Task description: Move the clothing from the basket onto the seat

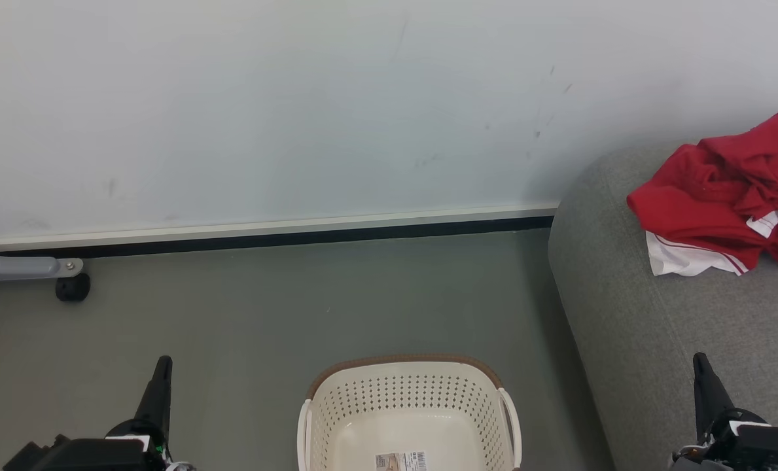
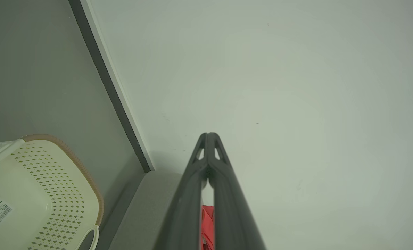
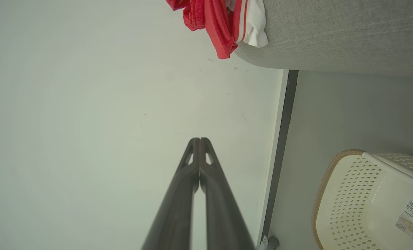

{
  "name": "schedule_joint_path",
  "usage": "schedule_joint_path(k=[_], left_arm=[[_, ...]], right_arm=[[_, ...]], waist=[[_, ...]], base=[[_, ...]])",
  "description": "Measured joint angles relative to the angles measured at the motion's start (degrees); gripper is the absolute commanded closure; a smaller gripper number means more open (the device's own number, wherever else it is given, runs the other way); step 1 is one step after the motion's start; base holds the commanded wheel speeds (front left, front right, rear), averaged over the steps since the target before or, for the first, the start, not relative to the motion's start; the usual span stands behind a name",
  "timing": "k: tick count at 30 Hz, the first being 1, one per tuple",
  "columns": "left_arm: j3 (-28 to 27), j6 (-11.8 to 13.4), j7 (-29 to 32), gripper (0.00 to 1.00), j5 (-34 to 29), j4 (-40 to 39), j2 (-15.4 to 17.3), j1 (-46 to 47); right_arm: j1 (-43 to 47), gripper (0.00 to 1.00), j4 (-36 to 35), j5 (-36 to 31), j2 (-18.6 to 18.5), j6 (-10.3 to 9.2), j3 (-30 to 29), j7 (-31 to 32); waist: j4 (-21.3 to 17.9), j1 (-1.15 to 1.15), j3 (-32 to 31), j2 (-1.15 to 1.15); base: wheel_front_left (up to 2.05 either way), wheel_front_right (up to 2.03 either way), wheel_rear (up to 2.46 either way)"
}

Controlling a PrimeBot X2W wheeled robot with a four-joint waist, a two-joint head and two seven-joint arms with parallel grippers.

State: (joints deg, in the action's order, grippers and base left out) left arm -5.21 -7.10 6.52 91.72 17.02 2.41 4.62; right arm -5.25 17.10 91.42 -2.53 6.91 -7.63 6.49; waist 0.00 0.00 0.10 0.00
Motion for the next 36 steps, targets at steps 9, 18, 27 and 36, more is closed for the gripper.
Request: schedule_joint_path(k=[9,18,27,36], left_arm=[[0.0,0.0,0.0,1.00,0.0,0.0,0.0,0.0],[0.0,0.0,0.0,1.00,0.0,0.0,0.0,0.0],[0.0,0.0,0.0,1.00,0.0,0.0,0.0,0.0],[0.0,0.0,0.0,1.00,0.0,0.0,0.0,0.0]], right_arm=[[0.0,1.00,0.0,0.0,0.0,0.00,0.0,0.0],[0.0,1.00,0.0,0.0,0.0,0.00,0.0,0.0],[0.0,1.00,0.0,0.0,0.0,0.00,0.0,0.0],[0.0,1.00,0.0,0.0,0.0,0.00,0.0,0.0]], waist=[[0.0,0.00,0.0,0.00],[0.0,0.00,0.0,0.00],[0.0,0.00,0.0,0.00],[0.0,0.00,0.0,0.00]], base=[[0.00,0.00,0.00],[0.00,0.00,0.00],[0.00,0.00,0.00],[0.00,0.00,0.00]])
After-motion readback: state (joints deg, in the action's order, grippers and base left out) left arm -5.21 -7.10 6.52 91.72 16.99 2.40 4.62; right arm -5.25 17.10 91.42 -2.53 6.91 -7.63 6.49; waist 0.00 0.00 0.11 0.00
